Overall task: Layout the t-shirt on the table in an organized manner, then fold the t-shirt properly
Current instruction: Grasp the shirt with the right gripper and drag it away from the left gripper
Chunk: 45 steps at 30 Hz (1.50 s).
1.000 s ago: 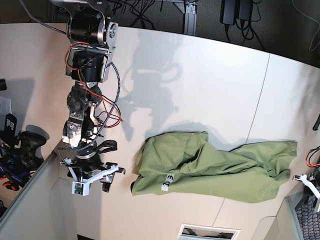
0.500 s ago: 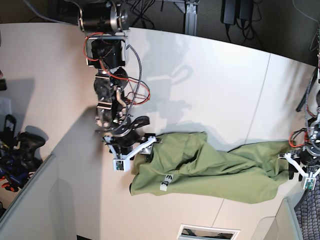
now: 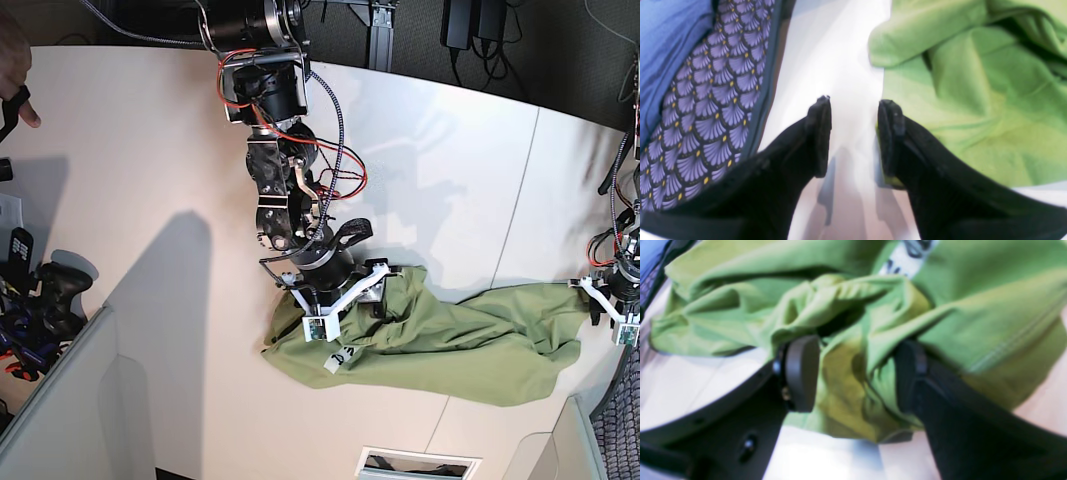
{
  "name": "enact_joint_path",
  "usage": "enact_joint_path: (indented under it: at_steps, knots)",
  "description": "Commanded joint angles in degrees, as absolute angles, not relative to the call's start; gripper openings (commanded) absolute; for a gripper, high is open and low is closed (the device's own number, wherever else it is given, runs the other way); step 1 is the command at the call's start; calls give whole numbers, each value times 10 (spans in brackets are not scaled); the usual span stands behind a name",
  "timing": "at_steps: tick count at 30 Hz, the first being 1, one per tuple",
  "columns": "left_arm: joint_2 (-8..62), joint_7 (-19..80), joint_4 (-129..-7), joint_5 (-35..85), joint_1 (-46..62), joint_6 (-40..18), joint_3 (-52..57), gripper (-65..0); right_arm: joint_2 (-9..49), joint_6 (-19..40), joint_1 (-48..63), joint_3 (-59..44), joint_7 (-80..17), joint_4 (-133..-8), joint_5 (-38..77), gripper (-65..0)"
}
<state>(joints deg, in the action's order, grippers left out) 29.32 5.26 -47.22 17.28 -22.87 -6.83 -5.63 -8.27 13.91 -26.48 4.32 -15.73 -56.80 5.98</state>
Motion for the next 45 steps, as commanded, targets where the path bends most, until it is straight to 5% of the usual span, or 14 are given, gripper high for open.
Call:
enact_joint_path:
  at_steps: [1, 10, 24, 26, 29, 30, 36, 45]
  knots:
    - [302, 36, -480, 174, -246, -67, -52, -381, -87, 148, -282, 47, -149, -585, 64, -301]
    - [302, 28, -480, 174, -246, -67, -52, -381, -87, 148, -256, 57, -213, -680, 64, -303]
    - [302, 27, -480, 174, -246, -67, -52, -381, -87, 115, -260, 96, -101, -518, -69, -305]
    - [302, 27, -480, 174, -246, -67, -52, -381, -86, 107, -262, 96, -81, -487, -89, -383]
    - [302, 27, -480, 174, -246, -67, -52, -381, -86, 107, -261, 96, -62, -476, -123, -625]
    - [302, 27, -480, 174, -246, -67, -52, -381, -86, 107, -262, 96, -62, -479, -130, -650]
    - [306, 23, -480, 174, -246, -67, -52, -381, -84, 107, -250, 96, -99, -548, -131, -650]
    - [321, 30, -491, 174, -246, -67, -52, -381, -16, 109, -124, 98, -219, -841, -37, -650]
